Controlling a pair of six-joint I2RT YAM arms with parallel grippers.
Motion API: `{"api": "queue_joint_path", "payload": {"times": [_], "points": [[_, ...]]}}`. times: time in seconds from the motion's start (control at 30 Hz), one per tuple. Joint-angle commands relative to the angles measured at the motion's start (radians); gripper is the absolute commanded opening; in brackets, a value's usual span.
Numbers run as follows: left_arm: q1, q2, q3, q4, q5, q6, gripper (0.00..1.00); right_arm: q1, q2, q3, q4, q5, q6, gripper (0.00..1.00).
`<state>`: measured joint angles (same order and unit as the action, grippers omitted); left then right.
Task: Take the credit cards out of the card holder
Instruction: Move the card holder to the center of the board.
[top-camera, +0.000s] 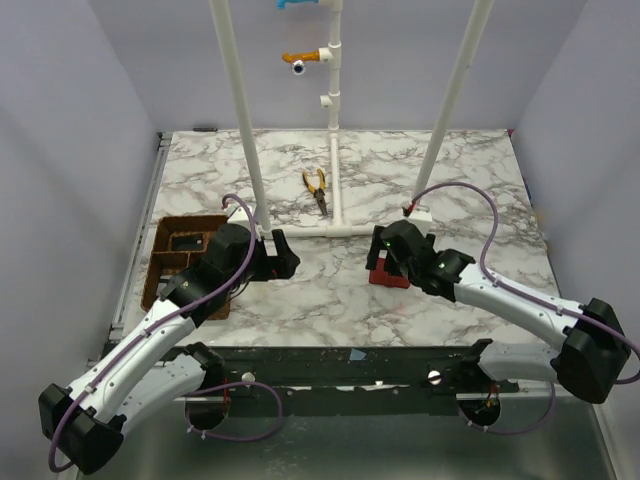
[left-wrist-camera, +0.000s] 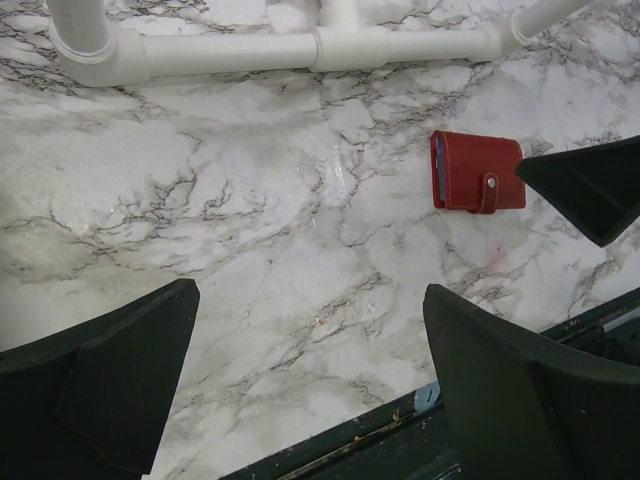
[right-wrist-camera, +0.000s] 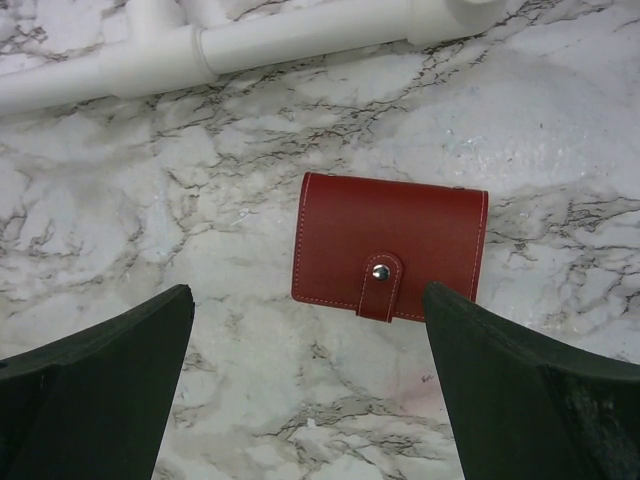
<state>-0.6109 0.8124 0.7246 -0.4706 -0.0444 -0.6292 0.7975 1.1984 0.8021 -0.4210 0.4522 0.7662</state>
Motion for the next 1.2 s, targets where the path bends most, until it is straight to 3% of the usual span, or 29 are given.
{"api": "queue_joint_path", "payload": {"times": [0.0,0.27,0.73,1.17], "points": [[-0.006,-0.006,-0.008,0.007,0.01,0.002,0.98,0.0,0.067,0.017,-0.03,0.099,-0.025,1.0],[-0.005,-0.003,-0.02,0.015,0.044,0.006,0.98,-0.009,0.156,0.05,-0.067,0.17,-0.028,1.0],[-0.006,-0.026,-0.019,0.019,0.083,0.032,0.98,-0.205,0.179,-0.045,0.18,-0.05,-0.078,1.0],[-0.005,-0.062,-0.023,0.016,0.099,0.037,0.98,-0.256,0.3,-0.086,0.361,-0.115,-0.152,1.0]]}}
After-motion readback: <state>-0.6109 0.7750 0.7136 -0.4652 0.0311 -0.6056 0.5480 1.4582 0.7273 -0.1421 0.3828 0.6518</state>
